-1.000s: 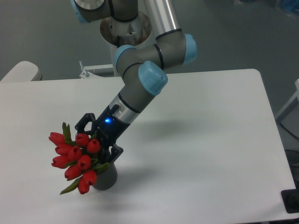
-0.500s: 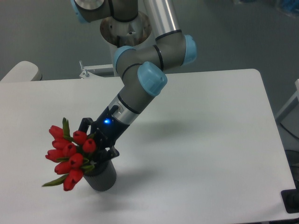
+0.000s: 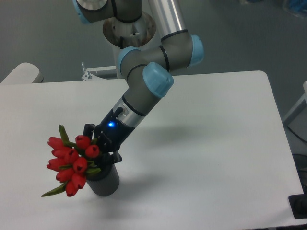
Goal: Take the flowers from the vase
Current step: 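Close the gripper around the tulip stems at the vase rim, then lift the gripped tulips straight up out of the grey vase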
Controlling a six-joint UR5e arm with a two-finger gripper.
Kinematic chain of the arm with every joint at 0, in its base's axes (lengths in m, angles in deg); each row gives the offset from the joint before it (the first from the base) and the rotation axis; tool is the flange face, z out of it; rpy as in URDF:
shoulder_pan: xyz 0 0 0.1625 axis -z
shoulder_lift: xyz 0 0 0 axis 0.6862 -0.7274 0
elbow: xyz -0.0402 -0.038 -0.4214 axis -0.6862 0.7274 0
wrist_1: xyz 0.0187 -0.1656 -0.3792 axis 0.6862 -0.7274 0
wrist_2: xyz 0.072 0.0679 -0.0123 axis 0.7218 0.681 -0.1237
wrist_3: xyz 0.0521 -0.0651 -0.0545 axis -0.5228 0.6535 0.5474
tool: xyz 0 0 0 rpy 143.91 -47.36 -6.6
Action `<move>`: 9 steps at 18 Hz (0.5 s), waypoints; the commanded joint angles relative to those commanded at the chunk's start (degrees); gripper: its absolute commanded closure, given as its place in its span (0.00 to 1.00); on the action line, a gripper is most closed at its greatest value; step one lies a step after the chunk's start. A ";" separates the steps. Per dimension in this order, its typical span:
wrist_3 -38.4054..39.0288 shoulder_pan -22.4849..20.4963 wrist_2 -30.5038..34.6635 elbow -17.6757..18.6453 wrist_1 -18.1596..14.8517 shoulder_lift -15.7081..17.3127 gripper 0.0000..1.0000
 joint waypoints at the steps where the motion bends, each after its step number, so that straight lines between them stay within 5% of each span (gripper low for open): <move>1: 1.24 -0.35 -0.35 -0.44 0.00 0.18 0.72; 9: 7.91 -2.20 -5.18 -1.94 0.00 2.29 0.72</move>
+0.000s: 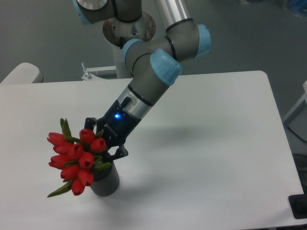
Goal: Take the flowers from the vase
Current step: 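Lift the gripped tulips straight up out of the grey vase, then carry the tulip bouquet away from the vase and hold it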
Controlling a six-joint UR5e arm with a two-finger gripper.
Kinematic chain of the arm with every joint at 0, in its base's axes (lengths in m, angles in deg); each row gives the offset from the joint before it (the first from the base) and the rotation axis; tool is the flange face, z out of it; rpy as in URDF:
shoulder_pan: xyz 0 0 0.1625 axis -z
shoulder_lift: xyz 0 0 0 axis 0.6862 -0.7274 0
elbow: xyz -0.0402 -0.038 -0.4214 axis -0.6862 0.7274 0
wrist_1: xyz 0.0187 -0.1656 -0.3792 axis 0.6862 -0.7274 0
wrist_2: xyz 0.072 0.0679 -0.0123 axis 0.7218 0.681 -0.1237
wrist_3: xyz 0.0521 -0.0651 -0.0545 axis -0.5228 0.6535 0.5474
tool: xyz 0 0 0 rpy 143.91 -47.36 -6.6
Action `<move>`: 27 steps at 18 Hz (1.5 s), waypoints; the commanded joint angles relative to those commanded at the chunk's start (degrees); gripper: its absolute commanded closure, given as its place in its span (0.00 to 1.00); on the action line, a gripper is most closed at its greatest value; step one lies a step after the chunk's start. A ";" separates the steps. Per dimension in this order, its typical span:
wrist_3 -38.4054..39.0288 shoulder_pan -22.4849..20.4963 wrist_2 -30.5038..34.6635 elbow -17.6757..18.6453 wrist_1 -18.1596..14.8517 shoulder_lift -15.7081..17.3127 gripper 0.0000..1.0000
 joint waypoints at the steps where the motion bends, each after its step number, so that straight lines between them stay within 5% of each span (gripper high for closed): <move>1: 1.23 -0.18 -0.27 -0.79 0.00 0.00 0.72; 14: 12.75 -1.32 -1.94 -6.68 -0.09 3.78 0.72; 27: 16.80 -5.63 -1.85 -14.33 -0.18 1.42 0.72</move>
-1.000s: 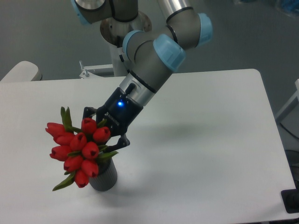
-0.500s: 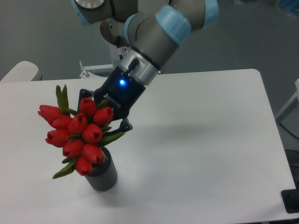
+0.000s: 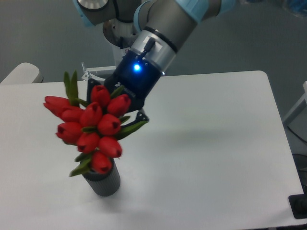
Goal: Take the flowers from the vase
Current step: 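Carry the tulip bouquet away from the vase and hold it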
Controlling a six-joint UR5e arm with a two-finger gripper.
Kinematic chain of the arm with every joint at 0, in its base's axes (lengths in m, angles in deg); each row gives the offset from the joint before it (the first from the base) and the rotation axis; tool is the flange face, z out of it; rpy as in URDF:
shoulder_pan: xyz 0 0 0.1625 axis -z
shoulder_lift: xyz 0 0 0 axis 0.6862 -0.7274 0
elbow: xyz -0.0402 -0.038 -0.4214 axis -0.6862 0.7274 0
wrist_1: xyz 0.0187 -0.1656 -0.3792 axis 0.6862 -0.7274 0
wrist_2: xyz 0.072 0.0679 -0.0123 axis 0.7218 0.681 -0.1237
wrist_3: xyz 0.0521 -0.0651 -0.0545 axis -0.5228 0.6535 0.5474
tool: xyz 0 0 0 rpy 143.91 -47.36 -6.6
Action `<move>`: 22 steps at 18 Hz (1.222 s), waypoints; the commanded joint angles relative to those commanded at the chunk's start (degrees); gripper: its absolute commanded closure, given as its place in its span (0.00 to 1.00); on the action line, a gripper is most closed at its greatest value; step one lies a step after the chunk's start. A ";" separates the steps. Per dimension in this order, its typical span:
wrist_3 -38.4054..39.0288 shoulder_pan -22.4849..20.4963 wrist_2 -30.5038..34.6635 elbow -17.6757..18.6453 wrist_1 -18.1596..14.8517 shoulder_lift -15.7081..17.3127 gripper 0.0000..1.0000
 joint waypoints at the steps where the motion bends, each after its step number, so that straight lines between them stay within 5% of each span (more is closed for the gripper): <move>1: -0.35 -0.44 0.17 -0.53 0.00 -0.70 0.72; 11: -10.80 -7.03 0.88 -2.73 -0.26 -7.47 0.72; 22: -17.66 -7.82 5.62 -4.93 -0.44 -12.05 0.72</move>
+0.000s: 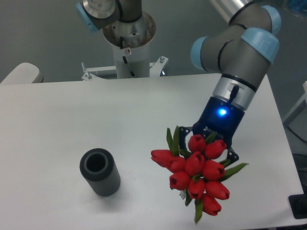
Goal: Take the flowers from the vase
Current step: 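Carry the tulip bouquet away from the vase and hold it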
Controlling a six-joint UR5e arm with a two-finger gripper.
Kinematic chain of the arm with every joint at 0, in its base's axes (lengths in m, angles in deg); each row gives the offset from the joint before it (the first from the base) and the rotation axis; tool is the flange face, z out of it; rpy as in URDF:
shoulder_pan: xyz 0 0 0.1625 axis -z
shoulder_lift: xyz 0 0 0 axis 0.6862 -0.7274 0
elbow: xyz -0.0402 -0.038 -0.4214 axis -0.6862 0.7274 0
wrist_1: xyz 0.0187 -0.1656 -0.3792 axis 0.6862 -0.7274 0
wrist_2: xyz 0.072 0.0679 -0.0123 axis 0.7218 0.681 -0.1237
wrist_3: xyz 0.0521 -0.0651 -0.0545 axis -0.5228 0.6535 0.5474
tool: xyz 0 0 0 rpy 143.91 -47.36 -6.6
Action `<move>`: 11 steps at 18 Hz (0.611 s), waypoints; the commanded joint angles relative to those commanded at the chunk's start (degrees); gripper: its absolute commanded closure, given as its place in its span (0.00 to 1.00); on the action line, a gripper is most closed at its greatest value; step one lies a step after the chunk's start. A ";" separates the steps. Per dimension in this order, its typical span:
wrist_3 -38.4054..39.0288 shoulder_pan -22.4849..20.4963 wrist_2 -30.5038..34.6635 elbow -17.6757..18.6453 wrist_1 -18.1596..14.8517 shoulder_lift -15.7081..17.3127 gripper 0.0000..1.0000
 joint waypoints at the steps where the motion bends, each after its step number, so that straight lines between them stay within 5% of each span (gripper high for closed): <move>1: -0.35 0.09 0.27 0.00 0.00 -0.17 0.72; 11: -1.41 0.44 2.38 0.09 -0.17 -0.53 0.72</move>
